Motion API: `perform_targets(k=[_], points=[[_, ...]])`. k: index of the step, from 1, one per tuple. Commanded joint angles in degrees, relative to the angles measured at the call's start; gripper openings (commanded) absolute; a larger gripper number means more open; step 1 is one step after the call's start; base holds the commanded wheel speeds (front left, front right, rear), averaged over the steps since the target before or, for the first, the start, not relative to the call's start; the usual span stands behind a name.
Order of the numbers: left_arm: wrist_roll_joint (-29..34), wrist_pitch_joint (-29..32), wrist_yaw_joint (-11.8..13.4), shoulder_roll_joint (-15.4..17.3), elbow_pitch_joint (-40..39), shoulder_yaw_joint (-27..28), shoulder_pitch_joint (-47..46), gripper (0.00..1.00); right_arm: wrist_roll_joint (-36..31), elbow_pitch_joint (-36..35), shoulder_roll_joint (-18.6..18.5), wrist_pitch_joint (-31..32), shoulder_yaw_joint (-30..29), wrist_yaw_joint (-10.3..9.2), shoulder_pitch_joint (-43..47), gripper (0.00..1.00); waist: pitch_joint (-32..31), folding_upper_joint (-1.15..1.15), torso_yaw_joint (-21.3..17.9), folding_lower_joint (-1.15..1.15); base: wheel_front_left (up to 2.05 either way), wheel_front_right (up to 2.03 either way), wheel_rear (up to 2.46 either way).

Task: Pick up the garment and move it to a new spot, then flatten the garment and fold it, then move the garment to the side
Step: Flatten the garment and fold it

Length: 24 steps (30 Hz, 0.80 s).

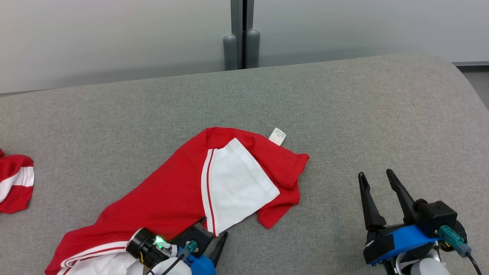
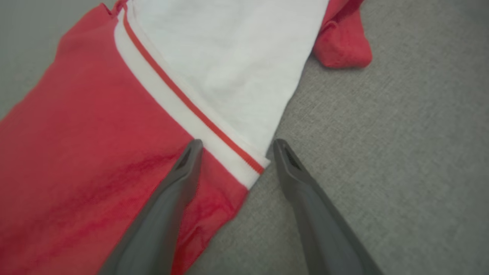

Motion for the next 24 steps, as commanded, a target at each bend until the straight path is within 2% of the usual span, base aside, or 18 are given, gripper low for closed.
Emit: perform_targets(k=[1, 2, 3, 4, 11, 18, 24], points=[[0.07, 0.84, -0.38, -0.05, 2.04, -0.91, -0.78, 0.98, 0.31, 0.16, -0.26, -0.22, 0.00, 0.01, -0.83, 1.00, -0.03, 0.00, -0.05, 0.00, 0.00, 0.00, 0.00], [-0.38, 0.44, -0.57, -0.56, 2.85, -1.32, -1.01, 0.49, 0.27, 0.25, -0.26, -0.28, -0.06, 0.01, -0.82, 1.00, -0.09, 0.00, -0.03, 0.00, 0.00, 0.00, 0.00], [-0.26, -0.08, -0.71, -0.87, 3.54, -1.75, -1.40, 0.05, 0.22, 0.32, -0.26, -0.32, -0.12, 0.01, -0.76, 1.00, -0.16, 0.00, 0.00, 0.00, 0.00, 0.00, 0.00], [-0.44, -0.66, -0.85, -1.15, 3.91, -2.05, -1.83, 0.00, 0.15, 0.39, -0.26, -0.35, -0.17, 0.01, -0.73, 1.00, -0.24, 0.00, 0.02, 0.00, 0.00, 0.00, 0.00], [-3.15, -6.43, -0.98, -1.78, -0.67, -0.17, -6.54, 0.00, -0.30, 0.28, -0.26, -0.44, -0.70, 0.01, 0.48, 1.00, -0.94, 0.00, 1.29, 0.00, 0.00, 0.00, 0.00], [-6.52, -7.65, 0.94, 3.76, -8.65, 8.72, -16.03, 0.00, -0.12, -0.25, -0.27, -0.22, -0.09, 0.01, -0.12, 1.00, 0.10, 0.00, 1.77, 0.00, 0.00, 0.00, 0.00], [-8.82, -6.33, 0.96, 9.32, -7.58, 15.00, -24.29, 0.00, -0.04, -0.31, -0.26, -0.36, 0.32, 0.01, -1.70, 1.00, 2.81, 0.00, -0.16, 0.00, 0.00, 0.00, 0.00]])
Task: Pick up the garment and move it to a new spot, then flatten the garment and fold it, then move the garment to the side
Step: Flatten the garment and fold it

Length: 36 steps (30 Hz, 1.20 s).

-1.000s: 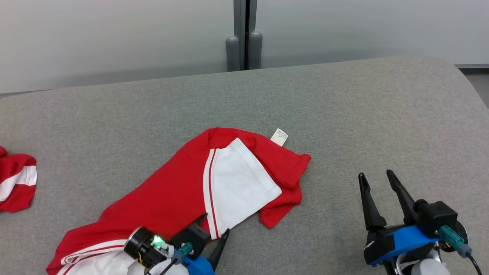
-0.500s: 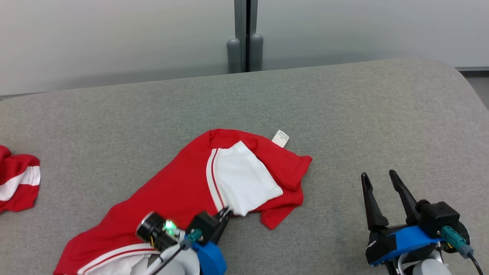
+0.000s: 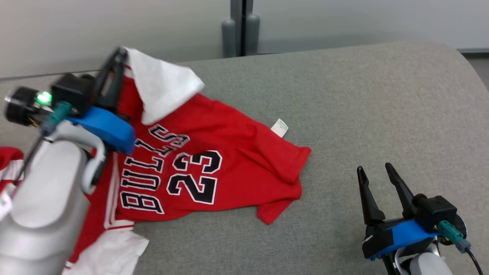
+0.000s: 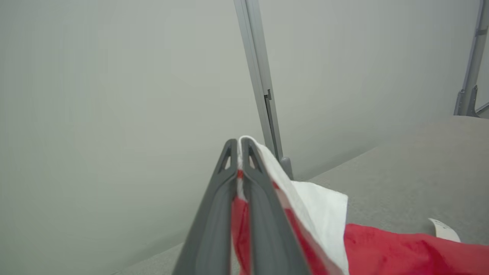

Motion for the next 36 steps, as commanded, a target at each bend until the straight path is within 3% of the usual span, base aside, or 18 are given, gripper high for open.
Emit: perform_targets(k=[1, 7, 8, 10, 11, 12, 17, 21, 36], points=[[-0.55, 0.35, -0.04, 0.62, 0.93, 0.99, -1.84, 0.00, 0.49, 0.02, -0.27, -0.24, 0.08, 0.01, -0.94, 1.00, 0.77, -0.01, -0.72, -0.01, 0.00, 0.00, 0.00], [-1.68, -1.17, 0.43, 4.02, 9.82, 4.46, -7.72, 0.00, 1.00, 0.90, -0.26, -0.79, 0.04, 0.01, -2.72, 1.00, 3.81, -0.01, -3.01, -0.01, 0.00, 0.00, 0.00], [-1.92, -1.68, 0.68, 4.29, 11.83, 4.98, -8.39, 0.11, 0.96, 1.09, -0.28, -0.90, 0.05, 0.01, -2.94, 1.00, 4.25, -0.01, -3.29, -0.01, 0.00, 0.00, 0.00], [-1.72, -2.84, 1.01, 4.85, 16.00, 5.37, -9.97, 0.86, 1.14, 1.42, -0.27, -0.99, 0.26, 0.01, -3.51, 1.00, 4.95, -0.01, -3.76, -0.01, 0.00, 0.00, 0.00], [-1.72, -2.84, 1.01, 4.85, 16.00, 5.37, -9.97, 0.86, 1.14, 1.42, -0.27, -0.99, 0.26, 0.01, -3.51, 1.00, 4.95, -0.01, -3.76, -0.01, 0.00, 0.00, 0.00], [-1.94, -3.51, 1.07, 4.62, 17.62, 5.58, -10.63, 1.00, 1.17, 1.50, -0.26, -1.07, 0.22, 0.01, -3.79, 1.00, 5.19, -0.01, -3.88, -0.01, 0.00, 0.00, 0.00], [-1.52, -6.57, 0.66, 3.22, 22.68, 5.19, -12.26, 1.00, 1.29, 2.28, -0.26, -1.29, -0.24, 0.01, -4.08, 1.00, 5.13, -0.01, -3.37, -0.01, 0.00, 0.00, 0.00], [-1.43, -7.60, 1.10, 1.88, 21.51, 5.95, -10.74, 1.00, 1.11, 3.05, -0.28, -1.35, -0.34, 0.01, -3.86, 1.00, 3.48, -0.01, -2.21, -0.01, 0.00, 0.00, 0.00], [2.21, -7.62, 6.24, -0.39, -10.80, 20.29, 15.82, 1.00, 0.21, 3.19, -0.26, -1.40, -1.14, 0.01, -0.24, 1.00, -3.12, -0.01, 5.11, -0.01, 0.00, 0.00, 0.00]])
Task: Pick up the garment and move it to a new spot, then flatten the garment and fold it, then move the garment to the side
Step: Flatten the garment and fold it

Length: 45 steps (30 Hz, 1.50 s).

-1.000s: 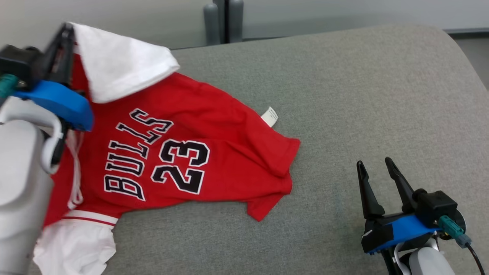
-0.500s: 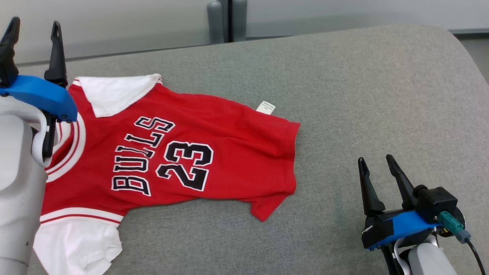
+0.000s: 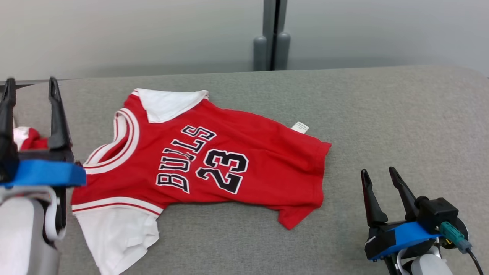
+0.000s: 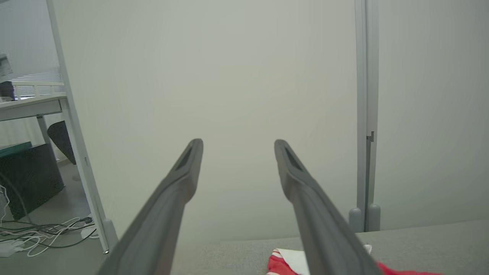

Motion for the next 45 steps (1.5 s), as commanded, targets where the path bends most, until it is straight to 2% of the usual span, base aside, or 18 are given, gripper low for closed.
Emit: perform_targets(k=[1, 8, 18, 21, 23, 26, 33, 40, 45], points=[[0.61, -0.14, 0.37, -0.41, -1.57, 0.93, 1.56, 1.00, -0.11, -0.11, -0.31, -0.27, -0.16, 0.01, 0.92, 1.00, -0.21, 0.00, 0.52, 0.00, 0.00, 0.00, 0.00], [3.68, -0.13, 1.27, -4.51, -10.48, 6.14, 14.15, 1.00, 0.14, 0.54, -0.29, -0.28, -0.59, 0.01, 2.56, 1.00, -3.09, 0.00, 3.65, 0.00, 0.00, 0.00, 0.00], [7.78, -0.14, 1.96, -6.56, -12.54, 9.15, 27.51, 1.00, 0.24, 0.62, -0.30, 0.18, -0.21, 0.01, 4.98, 1.00, -7.04, 0.00, 6.12, 0.00, 0.00, 0.00, 0.00], [6.73, -0.14, 1.41, -7.79, -14.70, 10.48, 30.13, 1.00, 0.37, 0.55, -0.29, 0.39, -0.44, 0.01, 5.98, 1.00, -8.02, 0.00, 6.79, 0.00, 0.00, 0.00, 0.00], [6.15, -0.14, 0.16, -8.33, -15.58, 11.19, 31.68, 1.00, 0.48, 0.44, -0.30, 0.57, -0.51, 0.01, 6.46, 1.00, -8.46, 0.00, 7.21, 0.00, 0.00, 0.00, 0.00], [6.17, -0.14, -1.18, -9.38, -15.74, 11.94, 32.89, 1.00, 0.46, 0.39, -0.29, 0.86, -0.73, 0.01, 7.02, 1.00, -8.75, 0.00, 7.80, 0.00, 0.00, 0.00, 0.00], [9.39, -0.14, -3.56, -9.20, -13.51, 10.78, 32.90, 1.00, 0.35, 0.71, -0.29, 1.76, -1.19, 0.01, 7.91, 1.00, -9.18, 0.00, 8.38, 0.00, 0.00, 0.00, 0.00], [9.01, -0.14, -4.90, -9.54, -12.62, 10.98, 30.93, 1.00, 0.55, 3.04, -0.29, 3.70, -0.90, 0.01, 8.02, 1.00, -9.09, 0.00, 8.62, 0.00, 0.00, 0.00, 0.00], [9.53, -0.14, -4.94, -10.44, -12.88, 11.07, 30.04, 1.00, -0.01, 5.82, -0.30, 4.85, 1.23, 0.01, 4.70, 1.00, -8.50, 0.00, 8.71, 0.00, 0.00, 0.00, 0.00]])
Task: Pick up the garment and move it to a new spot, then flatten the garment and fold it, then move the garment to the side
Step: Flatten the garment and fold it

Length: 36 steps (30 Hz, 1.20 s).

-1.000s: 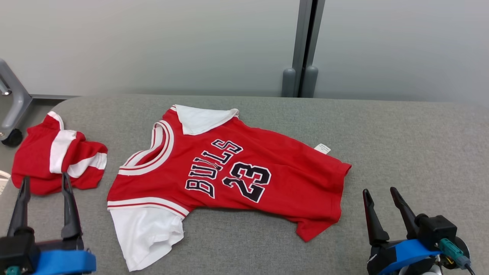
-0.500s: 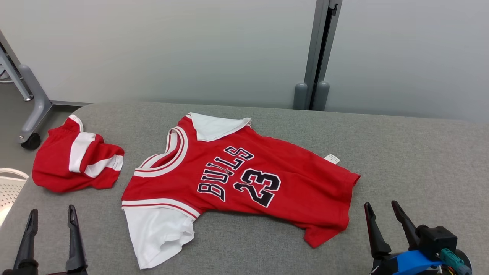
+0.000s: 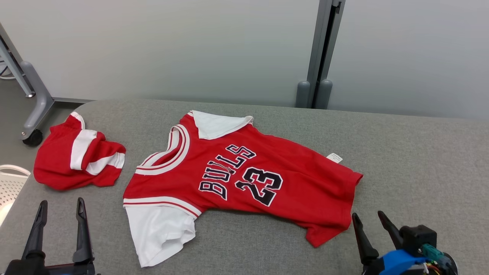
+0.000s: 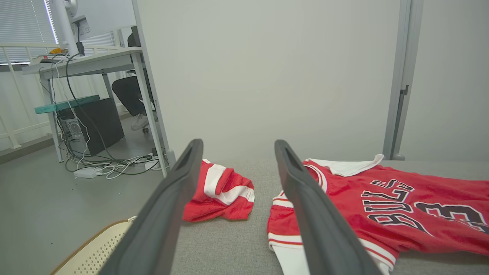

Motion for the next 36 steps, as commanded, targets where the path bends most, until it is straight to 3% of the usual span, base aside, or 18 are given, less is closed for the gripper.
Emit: perform_targets(k=[1, 8, 17, 23, 24, 25, 30, 36], points=[[0.28, -0.14, -0.11, -0.38, -0.11, 0.04, -0.86, 1.00, -0.56, 0.97, -0.29, 0.39, 0.51, 0.02, -2.10, 1.00, 0.34, 0.00, 0.11, 0.00, 0.00, 0.00, 0.00], [0.77, -0.14, -0.54, -1.25, 0.04, -0.03, -2.01, 1.00, -2.31, 8.70, -0.27, 1.39, 0.55, 0.02, -8.94, 1.00, 1.65, 0.00, 1.14, 0.00, 0.00, 0.00, 0.00], [1.39, -0.14, -1.04, -2.34, 0.57, -0.34, -3.98, 1.00, -3.18, 24.08, -0.30, 0.70, -0.86, 0.02, -14.41, 1.00, 3.49, 0.00, 3.23, 0.00, 0.00, 0.00, 0.00], [1.73, -0.14, -1.21, -3.13, 0.97, -0.09, -4.79, 1.00, 2.75, 30.32, -0.18, -1.03, 4.06, 0.03, -16.85, 1.00, 4.58, 0.00, 3.48, 0.00, 0.00, 0.00, 0.00], [1.81, -0.14, -1.28, -3.20, 1.00, -0.03, -4.92, 1.00, 4.02, 30.99, -0.11, -1.14, 5.33, 0.03, -17.30, 0.62, 4.68, 0.00, 3.42, 0.00, 0.00, 0.00, 0.00], [1.83, -0.14, -1.32, -3.29, 1.08, 0.04, -5.00, 1.00, 5.13, 31.57, -0.10, -1.52, 6.54, 0.03, -17.76, 0.00, 4.72, 0.00, 3.32, 0.00, 0.00, 0.00, 0.00], [2.16, -0.14, -1.40, -3.58, 1.39, 0.55, -4.41, 1.00, 8.04, 31.98, -0.23, -3.96, 9.26, 0.02, -19.46, 0.00, 3.97, 0.00, 2.10, 0.00, 0.00, 0.00, 0.00], [2.39, -0.14, -1.21, -3.79, 1.37, 1.41, -2.80, 1.00, 7.68, 25.83, -0.31, -4.85, 8.98, 0.02, -15.44, 0.00, 2.03, 0.00, -0.42, 0.00, 0.00, 0.00, 0.00]])
